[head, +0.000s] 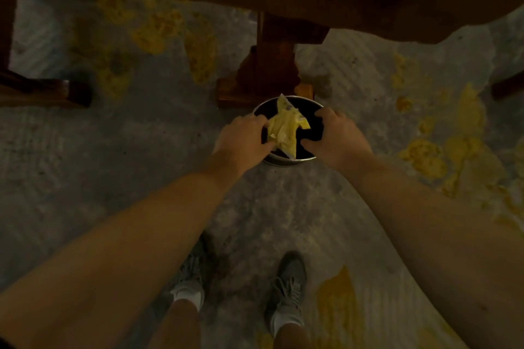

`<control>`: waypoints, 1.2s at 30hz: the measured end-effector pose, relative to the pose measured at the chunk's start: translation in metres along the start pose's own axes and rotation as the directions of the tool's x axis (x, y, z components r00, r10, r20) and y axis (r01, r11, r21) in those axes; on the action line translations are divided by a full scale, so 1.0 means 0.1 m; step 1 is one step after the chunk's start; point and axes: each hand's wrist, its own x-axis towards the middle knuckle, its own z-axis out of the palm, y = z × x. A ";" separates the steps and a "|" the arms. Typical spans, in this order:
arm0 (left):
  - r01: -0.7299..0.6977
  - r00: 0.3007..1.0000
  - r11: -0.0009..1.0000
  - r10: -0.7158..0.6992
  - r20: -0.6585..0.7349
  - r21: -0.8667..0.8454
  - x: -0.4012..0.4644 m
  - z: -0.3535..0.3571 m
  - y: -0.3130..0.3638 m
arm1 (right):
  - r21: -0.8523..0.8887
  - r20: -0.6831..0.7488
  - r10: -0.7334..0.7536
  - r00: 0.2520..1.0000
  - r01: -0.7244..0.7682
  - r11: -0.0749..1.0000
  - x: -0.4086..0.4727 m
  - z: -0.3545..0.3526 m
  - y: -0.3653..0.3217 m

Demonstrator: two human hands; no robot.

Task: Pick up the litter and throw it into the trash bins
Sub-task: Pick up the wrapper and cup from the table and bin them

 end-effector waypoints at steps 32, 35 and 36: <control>0.340 0.937 0.937 -0.345 -0.057 -0.078 -1.37 -0.27 -1.21 | -0.351 0.407 -0.136 0.903 0.292 0.890 0.37 0.83 -0.61; 0.386 0.909 0.914 -0.400 -0.119 -0.123 -1.79 -0.79 -1.33 | -0.289 0.379 -0.292 0.878 0.412 0.864 -0.02 0.47 -1.26; 0.409 0.895 0.903 -0.425 -0.138 -0.131 -1.95 -0.99 -1.38 | -0.274 0.369 -0.346 0.862 0.457 0.846 -0.15 0.36 -1.51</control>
